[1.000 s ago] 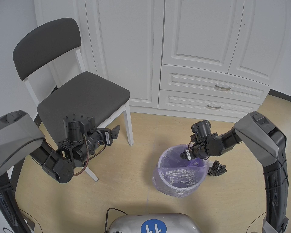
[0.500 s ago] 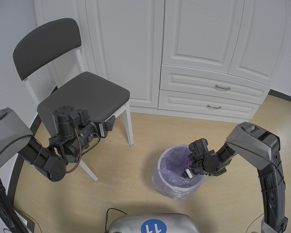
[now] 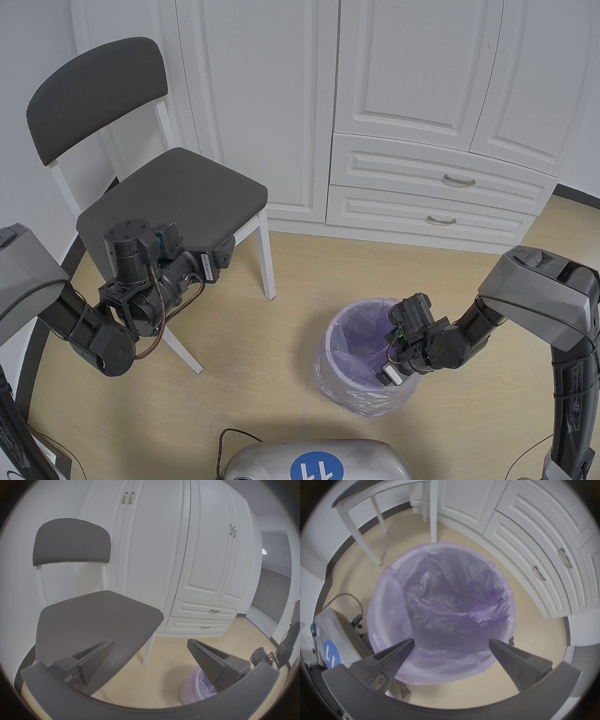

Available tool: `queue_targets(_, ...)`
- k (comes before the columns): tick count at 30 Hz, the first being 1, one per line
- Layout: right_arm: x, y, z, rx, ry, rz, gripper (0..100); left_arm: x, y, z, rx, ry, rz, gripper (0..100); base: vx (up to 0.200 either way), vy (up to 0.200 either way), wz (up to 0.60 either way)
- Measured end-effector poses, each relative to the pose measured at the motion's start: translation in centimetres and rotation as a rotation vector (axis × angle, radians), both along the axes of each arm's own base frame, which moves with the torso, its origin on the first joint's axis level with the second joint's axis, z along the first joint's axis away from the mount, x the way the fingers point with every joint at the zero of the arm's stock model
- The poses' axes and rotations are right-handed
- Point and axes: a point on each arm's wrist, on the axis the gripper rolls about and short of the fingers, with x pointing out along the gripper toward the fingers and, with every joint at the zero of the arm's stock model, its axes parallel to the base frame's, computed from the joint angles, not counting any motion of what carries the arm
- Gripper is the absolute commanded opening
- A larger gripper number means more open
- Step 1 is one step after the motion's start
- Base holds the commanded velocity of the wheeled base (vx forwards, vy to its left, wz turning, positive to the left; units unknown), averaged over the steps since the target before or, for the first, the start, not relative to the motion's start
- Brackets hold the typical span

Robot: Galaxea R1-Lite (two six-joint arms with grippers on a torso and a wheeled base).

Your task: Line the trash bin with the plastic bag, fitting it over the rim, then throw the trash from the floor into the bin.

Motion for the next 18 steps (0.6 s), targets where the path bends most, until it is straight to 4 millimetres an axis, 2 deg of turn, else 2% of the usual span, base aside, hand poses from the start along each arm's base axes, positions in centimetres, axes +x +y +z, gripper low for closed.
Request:
queue_targets(5, -2.0, -0.4, 0.3, -0.078, 0.037, 0.111, 100, -0.1, 0.1, 0.0, 0.001, 0.001, 0.001, 100, 0.0, 0.0, 0.0)
queue_targets(9, -2.9, -0.5, 0.5, -0.089, 0.051, 0.136, 100, -0.3, 0.1, -0.1, 0.004, 0.004, 0.001, 100, 0.0, 0.0, 0.0)
queue_targets(14, -3.1, -0.3, 0.4, -0.089, 0.055, 0.139, 100, -0.5, 0.0, 0.1, 0.007, 0.003, -0.004, 100, 0.0, 0.0, 0.0)
queue_targets(18, -2.4, -0.2, -0.3, -0.086, 0.058, 0.127, 100, -0.7, 0.0, 0.2, 0.007, 0.0, -0.006, 100, 0.0, 0.0, 0.0)
